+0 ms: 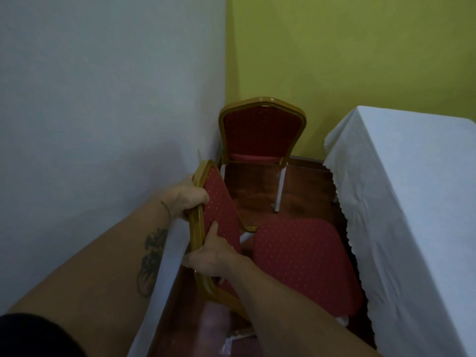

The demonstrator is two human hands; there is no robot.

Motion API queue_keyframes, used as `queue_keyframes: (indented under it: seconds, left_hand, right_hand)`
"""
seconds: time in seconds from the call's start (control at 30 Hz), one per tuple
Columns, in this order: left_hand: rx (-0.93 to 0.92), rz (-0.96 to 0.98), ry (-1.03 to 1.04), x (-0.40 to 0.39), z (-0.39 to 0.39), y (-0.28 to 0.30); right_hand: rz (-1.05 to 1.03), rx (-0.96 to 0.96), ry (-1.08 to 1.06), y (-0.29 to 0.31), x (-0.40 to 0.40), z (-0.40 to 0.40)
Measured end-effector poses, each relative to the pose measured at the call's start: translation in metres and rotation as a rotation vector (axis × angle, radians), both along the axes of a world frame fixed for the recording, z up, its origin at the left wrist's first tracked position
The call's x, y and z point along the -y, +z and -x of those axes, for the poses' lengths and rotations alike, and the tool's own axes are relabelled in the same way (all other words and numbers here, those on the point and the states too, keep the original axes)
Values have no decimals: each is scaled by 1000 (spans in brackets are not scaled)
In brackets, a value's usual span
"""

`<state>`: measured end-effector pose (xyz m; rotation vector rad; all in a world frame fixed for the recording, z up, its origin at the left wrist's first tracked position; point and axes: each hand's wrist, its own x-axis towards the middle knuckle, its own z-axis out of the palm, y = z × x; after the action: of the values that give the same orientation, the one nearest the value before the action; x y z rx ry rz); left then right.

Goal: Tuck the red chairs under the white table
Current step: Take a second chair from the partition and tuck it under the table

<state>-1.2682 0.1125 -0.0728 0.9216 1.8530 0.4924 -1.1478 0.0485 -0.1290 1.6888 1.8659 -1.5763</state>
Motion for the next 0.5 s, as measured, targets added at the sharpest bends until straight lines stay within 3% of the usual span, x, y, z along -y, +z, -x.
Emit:
queue_keyframes:
  seconds: [0.13, 0.5]
  left_hand:
    - [-99, 5, -12, 15, -25, -1]
    - [93, -72, -15, 48, -124, -18]
  right_hand:
    - [-13, -1, 46, 7, 13, -35]
    - [-122, 48, -57, 12, 62, -145]
